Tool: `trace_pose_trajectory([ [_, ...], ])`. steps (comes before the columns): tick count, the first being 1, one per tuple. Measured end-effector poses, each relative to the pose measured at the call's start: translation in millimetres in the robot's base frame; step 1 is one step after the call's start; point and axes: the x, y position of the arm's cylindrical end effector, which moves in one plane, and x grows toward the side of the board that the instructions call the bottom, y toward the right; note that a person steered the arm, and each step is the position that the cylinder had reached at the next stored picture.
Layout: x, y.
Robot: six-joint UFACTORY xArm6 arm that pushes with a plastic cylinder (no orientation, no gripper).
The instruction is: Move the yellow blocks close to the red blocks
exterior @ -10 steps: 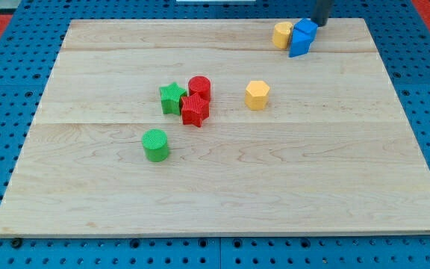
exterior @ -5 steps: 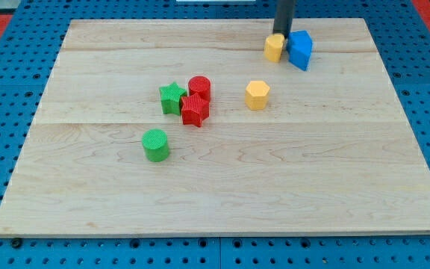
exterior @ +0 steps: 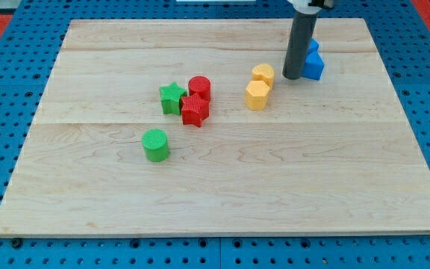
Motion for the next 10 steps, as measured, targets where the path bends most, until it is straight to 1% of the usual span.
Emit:
trace_pose_trajectory([
  [1,-7,-38],
  [2,29,-64],
  [3,24,-68],
  [4,68,-46],
  [5,77,-89],
  [6,80,-60],
  [7,121,-9],
  [8,148,-40],
  [9,101,-52],
  [10,104,-88],
])
